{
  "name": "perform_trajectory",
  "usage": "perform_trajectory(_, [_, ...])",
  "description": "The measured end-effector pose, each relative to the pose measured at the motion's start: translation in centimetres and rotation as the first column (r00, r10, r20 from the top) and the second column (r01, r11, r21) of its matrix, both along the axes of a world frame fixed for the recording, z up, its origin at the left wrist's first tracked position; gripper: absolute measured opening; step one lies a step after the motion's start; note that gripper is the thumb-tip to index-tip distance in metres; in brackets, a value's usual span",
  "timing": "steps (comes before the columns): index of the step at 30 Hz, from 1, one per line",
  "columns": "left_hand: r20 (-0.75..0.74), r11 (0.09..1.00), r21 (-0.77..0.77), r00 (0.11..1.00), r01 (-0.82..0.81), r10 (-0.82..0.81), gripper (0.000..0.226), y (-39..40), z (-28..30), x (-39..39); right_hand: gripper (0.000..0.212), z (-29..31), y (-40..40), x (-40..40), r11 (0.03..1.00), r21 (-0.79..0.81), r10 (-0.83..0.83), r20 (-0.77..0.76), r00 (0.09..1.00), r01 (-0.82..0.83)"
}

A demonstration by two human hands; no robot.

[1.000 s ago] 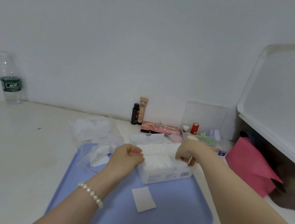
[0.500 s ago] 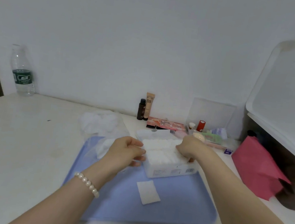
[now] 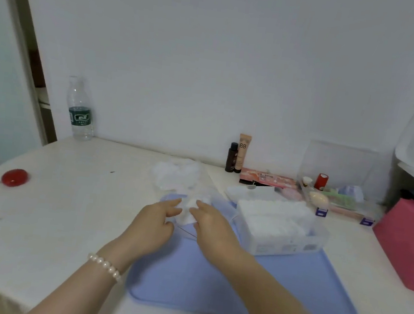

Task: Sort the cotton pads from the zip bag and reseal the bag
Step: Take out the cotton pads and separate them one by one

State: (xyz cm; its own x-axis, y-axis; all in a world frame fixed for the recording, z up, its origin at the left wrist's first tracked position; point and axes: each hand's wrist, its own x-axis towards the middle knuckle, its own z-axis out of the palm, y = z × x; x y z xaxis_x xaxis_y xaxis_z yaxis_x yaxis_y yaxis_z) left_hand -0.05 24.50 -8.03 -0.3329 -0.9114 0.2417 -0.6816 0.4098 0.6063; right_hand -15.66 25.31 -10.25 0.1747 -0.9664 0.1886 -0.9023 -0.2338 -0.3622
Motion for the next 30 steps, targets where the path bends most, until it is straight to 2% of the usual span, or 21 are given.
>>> perform_trajectory(4, [-0.058, 0.998, -0.046, 0.997, -0.049, 0.046, 0.055, 0.2, -0.3, 0.0, 0.060, -0.5, -2.2, 0.8, 0.998, 0.039, -0.051, -0.067, 0.996, 0.053])
perform_trajectory(8, [-0.069, 0.996, -0.088, 0.997, -0.031, 0.025, 0.055, 0.5, -0.3, 0.2, 0.075, -0.7, -3.9, 1.5, 0.978, 0.156, -0.112, -0.166, 0.980, 0.138])
perform_trajectory(12, [-0.093, 0.996, -0.086, 0.996, -0.017, 0.009, 0.055, 0.4, -0.5, 0.3, 0.048, -0.7, -4.5, 2.1, 0.974, 0.090, -0.168, -0.321, 0.932, 0.206])
perform_trajectory(15, [-0.119, 0.998, -0.062, 0.993, -0.025, 0.018, 0.056, 0.3, -0.7, 0.3, 0.032, -0.7, -4.7, 2.1, 0.983, 0.026, -0.153, -0.416, 0.897, 0.179])
perform_trajectory(17, [-0.132, 0.997, -0.055, 0.990, -0.050, 0.042, 0.054, 0.1, -0.9, 0.4, 0.026, -0.4, -4.4, 1.9, 0.989, 0.019, -0.127, -0.370, 0.920, 0.144])
perform_trajectory(20, [-0.159, 0.992, -0.087, 0.984, -0.093, 0.078, 0.050, 0.0, -0.9, 0.5, 0.021, 0.6, -2.2, 1.3, 0.992, 0.042, -0.106, -0.208, 0.972, 0.117])
perform_trajectory(22, [-0.202, 0.986, -0.112, 0.975, -0.120, 0.096, 0.047, 0.2, -0.7, 0.6, 0.015, 0.9, -0.1, 0.4, 0.995, 0.037, -0.084, -0.169, 0.982, 0.091])
perform_trajectory(23, [-0.253, 0.979, -0.152, 0.963, -0.138, 0.096, 0.043, 0.4, -0.6, 0.5, 0.019, 1.3, 1.0, -0.2, 0.995, 0.026, -0.087, -0.131, 0.987, 0.091])
perform_trajectory(24, [-0.335, 0.968, -0.194, 0.938, -0.160, 0.088, 0.040, 0.8, -0.2, 0.4, 0.027, 1.8, 2.0, -0.9, 0.993, 0.019, -0.117, -0.029, 0.993, 0.118])
perform_trajectory(25, [-0.433, 0.956, -0.227, 0.899, -0.186, 0.073, 0.038, 1.2, 0.3, 0.2, 0.032, 2.6, 3.0, -1.7, 0.987, 0.047, -0.157, 0.165, 0.974, 0.151])
perform_trajectory(26, [-0.528, 0.946, -0.240, 0.847, -0.219, 0.062, 0.036, 1.7, 1.0, -0.1, 0.032, 3.4, 3.7, -2.6, 0.983, 0.100, -0.180, 0.428, 0.886, 0.152])
perform_trajectory(27, [-0.615, 0.947, -0.217, 0.787, -0.236, 0.055, 0.034, 2.0, 1.6, -0.4, 0.025, 4.3, 4.5, -3.4, 0.981, 0.167, -0.188, 0.671, 0.717, 0.102])
perform_trajectory(28, [-0.693, 0.962, -0.157, 0.719, -0.223, 0.054, 0.034, 2.2, 2.3, -1.0, 0.017, 5.2, 5.0, -4.3, 0.971, 0.239, -0.209, 0.836, 0.507, 0.006])
perform_trajectory(29, [-0.759, 0.983, -0.063, 0.648, -0.172, 0.065, 0.034, 2.2, 3.0, -1.6, 0.012, 6.0, 5.5, -5.1, 0.954, 0.283, -0.240, 0.920, 0.311, -0.101])
perform_trajectory(30, [-0.814, 0.996, 0.049, 0.574, -0.076, 0.084, 0.032, 2.3, 3.7, -2.4, 0.013, 6.4, 5.9, -5.8, 0.935, 0.296, -0.268, 0.951, 0.156, -0.195])
